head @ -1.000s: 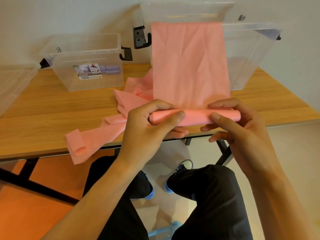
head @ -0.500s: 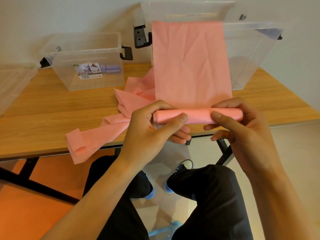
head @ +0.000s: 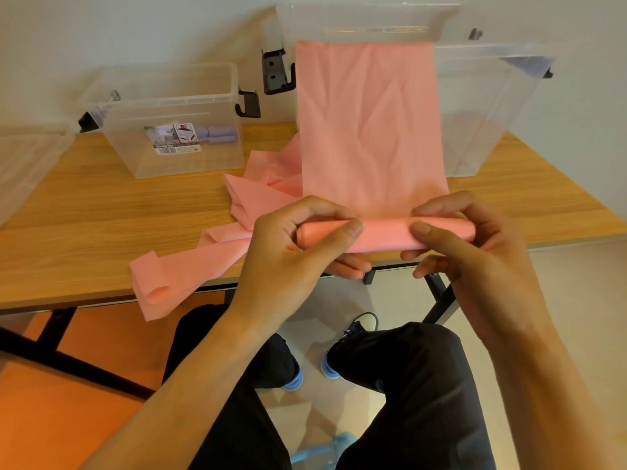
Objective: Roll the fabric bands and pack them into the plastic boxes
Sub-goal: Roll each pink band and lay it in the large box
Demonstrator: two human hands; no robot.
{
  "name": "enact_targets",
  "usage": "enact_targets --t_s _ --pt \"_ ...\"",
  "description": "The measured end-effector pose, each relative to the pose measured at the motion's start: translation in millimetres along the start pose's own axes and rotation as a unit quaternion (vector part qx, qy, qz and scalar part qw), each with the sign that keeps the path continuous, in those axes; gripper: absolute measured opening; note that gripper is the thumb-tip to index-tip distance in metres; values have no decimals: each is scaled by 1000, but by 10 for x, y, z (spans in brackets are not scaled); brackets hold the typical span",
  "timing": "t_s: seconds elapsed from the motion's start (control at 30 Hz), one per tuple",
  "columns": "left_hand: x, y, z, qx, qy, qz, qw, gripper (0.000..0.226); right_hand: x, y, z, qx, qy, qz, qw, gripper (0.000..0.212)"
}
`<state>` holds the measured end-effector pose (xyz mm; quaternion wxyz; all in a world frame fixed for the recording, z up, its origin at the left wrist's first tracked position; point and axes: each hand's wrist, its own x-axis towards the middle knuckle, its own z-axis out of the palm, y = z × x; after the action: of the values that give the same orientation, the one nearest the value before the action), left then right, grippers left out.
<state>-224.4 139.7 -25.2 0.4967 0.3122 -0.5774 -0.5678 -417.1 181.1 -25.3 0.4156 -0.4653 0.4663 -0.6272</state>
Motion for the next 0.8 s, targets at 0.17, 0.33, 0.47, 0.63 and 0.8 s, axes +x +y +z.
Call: enact_targets --t_s 0.17,0.33,0.47,0.63,0.8 --pt "-4 -6 -3 3 -10 8 1000 22 21 -7 11 0 14 5 1000 15" --pt "-3 10 -10 14 -8 0 1000 14 0 -26 7 -7 -7 2 1000 35" --pt "-11 29 -7 13 -15 2 1000 22 12 -1 4 -9 4 10 1000 31" --pt "8 -3 -16 16 -8 6 1000 17 16 -8 22 -11 10 10 1000 34" --pt "3 11 -33 15 -20 -10 1000 19 22 10 26 -14 2 -6 1000 16"
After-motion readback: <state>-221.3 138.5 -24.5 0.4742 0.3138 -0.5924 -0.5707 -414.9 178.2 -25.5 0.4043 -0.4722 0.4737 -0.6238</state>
